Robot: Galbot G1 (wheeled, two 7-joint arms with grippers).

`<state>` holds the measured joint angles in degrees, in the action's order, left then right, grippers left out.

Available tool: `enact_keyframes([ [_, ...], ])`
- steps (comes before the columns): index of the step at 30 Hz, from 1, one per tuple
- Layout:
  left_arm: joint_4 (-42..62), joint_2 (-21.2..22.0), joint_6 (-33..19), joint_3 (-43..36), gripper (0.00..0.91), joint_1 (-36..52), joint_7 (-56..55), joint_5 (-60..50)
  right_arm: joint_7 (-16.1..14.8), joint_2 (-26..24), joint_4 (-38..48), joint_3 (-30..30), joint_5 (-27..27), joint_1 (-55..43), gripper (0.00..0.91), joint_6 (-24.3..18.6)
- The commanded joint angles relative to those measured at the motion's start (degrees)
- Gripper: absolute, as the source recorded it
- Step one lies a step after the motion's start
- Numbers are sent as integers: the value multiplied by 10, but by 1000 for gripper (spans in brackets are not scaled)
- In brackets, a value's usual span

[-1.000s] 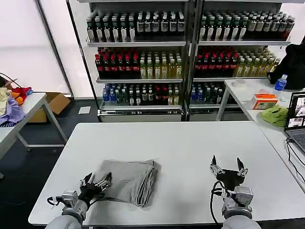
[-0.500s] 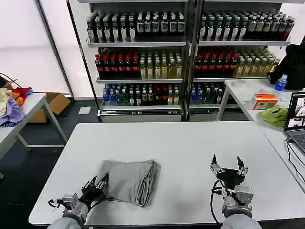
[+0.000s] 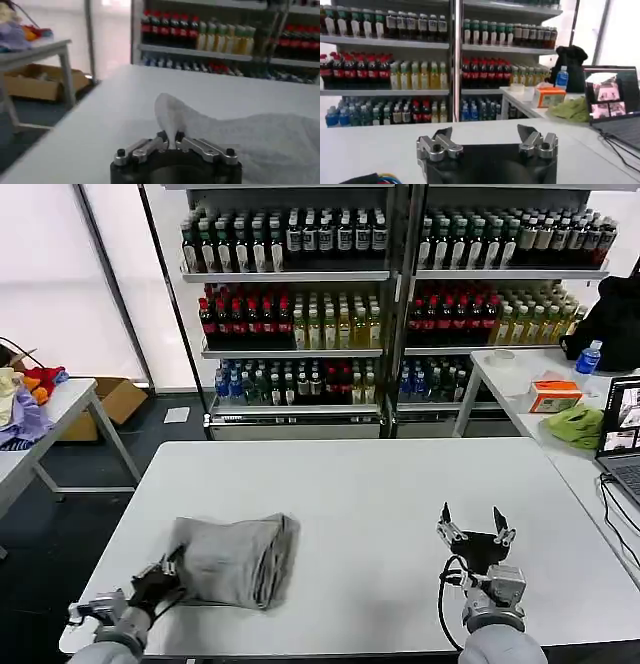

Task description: Fold and organize the clothes.

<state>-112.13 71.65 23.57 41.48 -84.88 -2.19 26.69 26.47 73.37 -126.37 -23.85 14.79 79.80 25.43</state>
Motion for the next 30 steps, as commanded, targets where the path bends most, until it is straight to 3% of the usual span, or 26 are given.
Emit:
enact_keyframes([
  [1, -37, -41, -4, 221, 0, -43, -23, 23, 0, -2, 10, 17, 4, -22, 907, -2],
  [8, -32, -90, 0, 305, 0, -49, -18, 3, 0, -6, 20, 26, 14, -31, 907, -7],
  [13, -110, -60, -16, 274, 0, -39, -9, -95, 0, -6, 23, 22, 14, -25, 907, -9],
  [18, -180, 9, -32, 135, 0, -45, 16, -224, 1, 0, 14, 6, 12, -9, 907, -10],
  [22, -163, 33, -34, -80, 0, -55, 7, -270, 1, 3, -1, -11, 5, 17, 907, -12],
  [26, -117, 35, 10, -228, 0, -25, -12, -211, 0, 7, -13, -28, -1, 43, 907, -15],
  [30, -110, 34, 38, -299, 0, 23, -42, -111, 1, 19, -17, -36, -11, 59, 907, -11],
])
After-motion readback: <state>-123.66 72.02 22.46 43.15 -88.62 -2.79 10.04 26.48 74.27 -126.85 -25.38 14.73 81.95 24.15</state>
